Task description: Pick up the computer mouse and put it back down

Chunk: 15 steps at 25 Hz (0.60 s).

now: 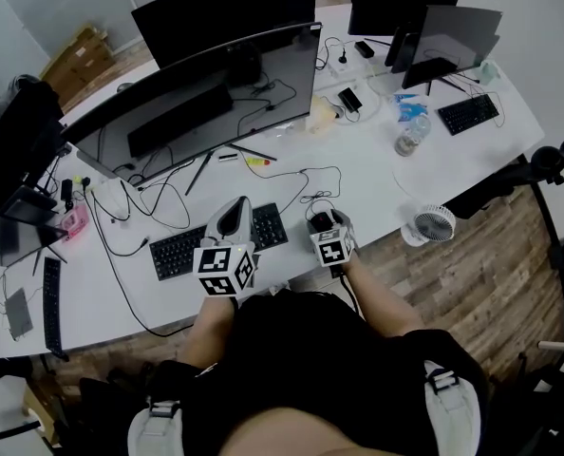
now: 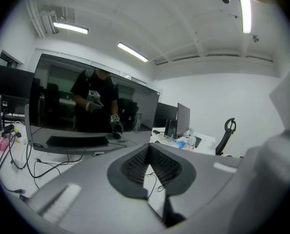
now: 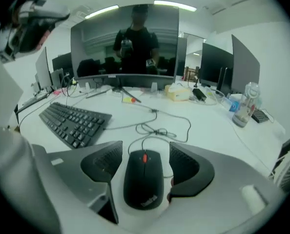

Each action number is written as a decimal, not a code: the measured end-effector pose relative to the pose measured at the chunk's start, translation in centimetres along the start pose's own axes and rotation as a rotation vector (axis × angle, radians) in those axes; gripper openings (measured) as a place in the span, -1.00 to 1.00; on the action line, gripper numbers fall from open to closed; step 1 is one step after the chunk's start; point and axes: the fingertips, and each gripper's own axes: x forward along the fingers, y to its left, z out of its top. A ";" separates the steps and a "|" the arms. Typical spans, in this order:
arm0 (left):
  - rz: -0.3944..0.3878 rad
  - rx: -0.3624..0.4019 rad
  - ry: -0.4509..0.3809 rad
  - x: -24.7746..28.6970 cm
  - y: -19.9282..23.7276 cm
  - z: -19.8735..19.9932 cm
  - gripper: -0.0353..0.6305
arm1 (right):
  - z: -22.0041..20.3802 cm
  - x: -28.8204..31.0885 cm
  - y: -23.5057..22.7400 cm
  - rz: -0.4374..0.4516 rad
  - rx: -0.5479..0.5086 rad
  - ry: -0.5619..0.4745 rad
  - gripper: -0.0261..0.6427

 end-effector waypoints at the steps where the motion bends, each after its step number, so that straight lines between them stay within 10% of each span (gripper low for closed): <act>1: 0.002 0.000 -0.002 0.0 0.0 0.1 -0.74 | 2.1 -1.1 -0.2 0.004 0.014 -0.057 -0.12; 5: 0.007 -0.006 -0.029 -0.2 0.2 0.7 -0.74 | 14.2 -8.7 -1.5 -0.013 0.052 -0.430 -0.24; 7: 0.005 -0.004 -0.039 -0.1 0.1 1.0 -0.74 | 20.3 -14.1 -2.3 -0.058 0.038 -0.657 -0.93; 9: 0.003 -0.001 -0.047 0.0 -0.1 1.2 -0.74 | 24.4 -18.5 -2.4 -0.060 0.024 -0.806 -0.93; 15: -0.001 -0.003 -0.063 -0.2 -0.3 1.6 -0.74 | 26.4 -21.7 -1.8 -0.064 0.020 -0.860 -0.93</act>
